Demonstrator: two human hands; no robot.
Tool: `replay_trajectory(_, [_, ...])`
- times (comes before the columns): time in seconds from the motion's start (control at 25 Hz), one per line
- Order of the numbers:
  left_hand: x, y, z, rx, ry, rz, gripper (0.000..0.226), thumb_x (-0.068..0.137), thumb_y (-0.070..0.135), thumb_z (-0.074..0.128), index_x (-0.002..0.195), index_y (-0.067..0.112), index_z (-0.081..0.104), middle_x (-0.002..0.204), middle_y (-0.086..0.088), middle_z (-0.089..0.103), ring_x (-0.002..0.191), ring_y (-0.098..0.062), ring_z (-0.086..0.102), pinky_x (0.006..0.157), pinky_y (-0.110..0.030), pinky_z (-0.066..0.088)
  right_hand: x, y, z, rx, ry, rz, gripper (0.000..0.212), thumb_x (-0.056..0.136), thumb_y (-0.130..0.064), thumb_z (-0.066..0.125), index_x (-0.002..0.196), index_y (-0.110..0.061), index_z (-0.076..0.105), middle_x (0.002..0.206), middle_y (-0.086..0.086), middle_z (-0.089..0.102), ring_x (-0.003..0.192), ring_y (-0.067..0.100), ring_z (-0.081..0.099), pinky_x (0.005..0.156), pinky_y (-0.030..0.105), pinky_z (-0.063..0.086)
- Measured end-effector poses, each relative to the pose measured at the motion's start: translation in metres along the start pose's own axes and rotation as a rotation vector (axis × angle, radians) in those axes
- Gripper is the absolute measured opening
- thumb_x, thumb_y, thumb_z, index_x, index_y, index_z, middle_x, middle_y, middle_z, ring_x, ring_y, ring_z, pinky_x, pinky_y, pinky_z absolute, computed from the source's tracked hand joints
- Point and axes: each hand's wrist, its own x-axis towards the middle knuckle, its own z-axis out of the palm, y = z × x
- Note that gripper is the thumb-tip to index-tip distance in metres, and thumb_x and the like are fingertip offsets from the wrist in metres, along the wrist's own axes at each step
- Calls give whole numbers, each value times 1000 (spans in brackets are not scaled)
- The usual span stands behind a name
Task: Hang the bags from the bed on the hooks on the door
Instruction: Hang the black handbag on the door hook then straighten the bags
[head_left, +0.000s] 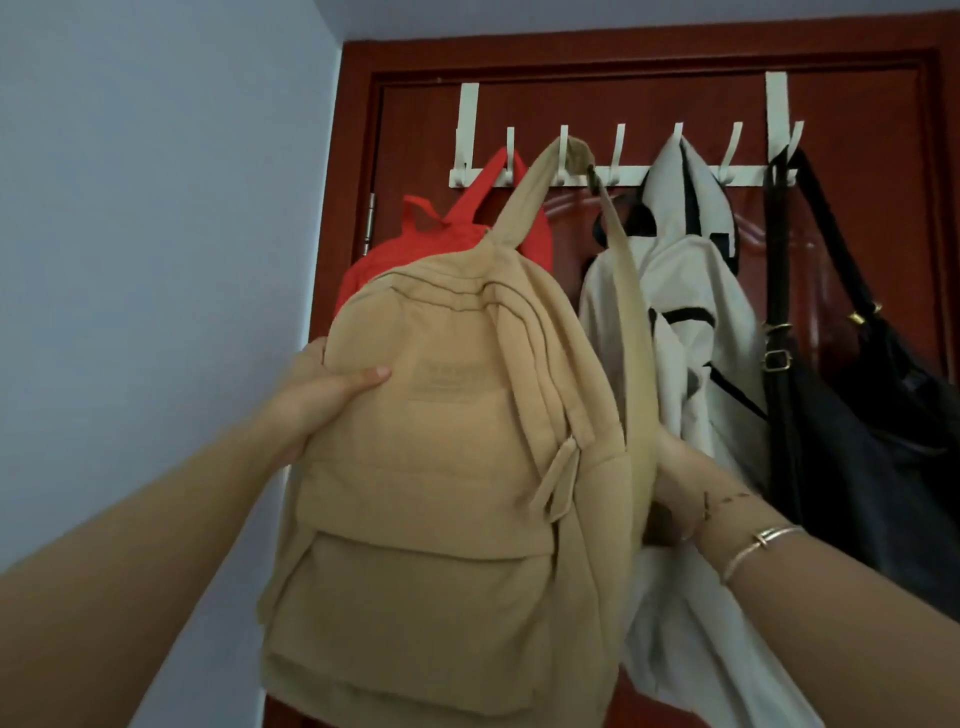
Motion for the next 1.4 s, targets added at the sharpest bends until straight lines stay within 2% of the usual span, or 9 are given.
replay_trajectory(0.16, [-3, -3, 15, 472, 282, 231, 56, 75, 18, 72, 119, 12, 38, 117, -10, 48, 110, -36, 51, 83, -41, 42, 11, 6, 14, -669, 138, -265, 22, 93, -11, 46, 112, -5, 55, 108, 18, 65, 101, 32, 63, 89, 42, 52])
replay_trajectory(0.28, [-19, -13, 50, 842, 285, 491, 89, 73, 21, 66, 146, 23, 15, 153, -15, 23, 138, -42, 28, 113, -54, 27, 2, 13, 17, -1420, 499, -867, 33, 76, 4, 52, 106, -10, 51, 102, 11, 55, 90, 29, 54, 76, 39, 47])
replay_trajectory(0.36, [-29, -9, 79, 934, 163, 693, 85, 78, 33, 61, 148, 33, 13, 160, -8, 11, 146, -38, 9, 117, -54, 10, -6, 12, 12, -1619, 728, -1012, 38, 66, 0, 61, 101, -11, 52, 98, 11, 53, 86, 30, 51, 72, 39, 43])
replay_trajectory(0.56, [-46, -19, 142, 841, -271, 434, 99, 68, 78, 42, 147, 41, -4, 162, 5, -1, 144, -27, -25, 109, -51, -19, -14, 22, -15, -1407, 917, -685, 57, 58, -27, 79, 100, -7, 47, 101, 15, 52, 93, 34, 51, 76, 42, 42])
replay_trajectory(0.8, [-62, -32, 183, 962, -214, 331, 123, 61, 74, 57, 140, 38, -30, 161, 3, -11, 144, -31, -24, 103, -62, -22, -6, 66, -44, -1652, 643, -1, 86, 76, -70, 43, 130, -3, 39, 134, 15, 44, 126, 30, 36, 98, 42, 35])
replay_trajectory(0.96, [-54, -47, 177, 1088, -176, 291, 113, 67, 78, 46, 145, 35, -23, 159, 6, -21, 142, -31, -28, 102, -71, -15, 18, 75, -38, -1637, 718, 21, 80, 86, -66, 24, 129, -4, 50, 134, 15, 52, 129, 31, 36, 99, 42, 29])
replay_trajectory(1.08, [-40, -65, 166, 1184, -160, 283, 94, 78, 75, 33, 147, 35, -17, 158, 10, -24, 142, -28, -29, 102, -74, -10, 40, 74, -36, -1493, 707, -44, 48, 94, -47, 30, 104, -15, 64, 113, 7, 65, 122, 29, 39, 89, 39, 26])
replay_trajectory(1.2, [-27, -73, 155, 1212, -139, 258, 75, 87, 67, 23, 147, 39, -10, 158, 14, -20, 144, -25, -26, 101, -76, -7, 32, 78, -51, -1278, 597, -257, 30, 96, -32, 34, 78, -19, 54, 86, 2, 57, 115, 27, 41, 80, 37, 20])
replay_trajectory(1.4, [-24, -73, 161, 1272, -158, 159, 66, 92, 58, 23, 148, 39, -7, 159, 13, -18, 145, -25, -24, 100, -80, -3, -21, 62, -90, -853, 400, -441, 35, 96, -24, 41, 65, -7, 45, 71, 7, 51, 90, 25, 48, 95, 49, 35])
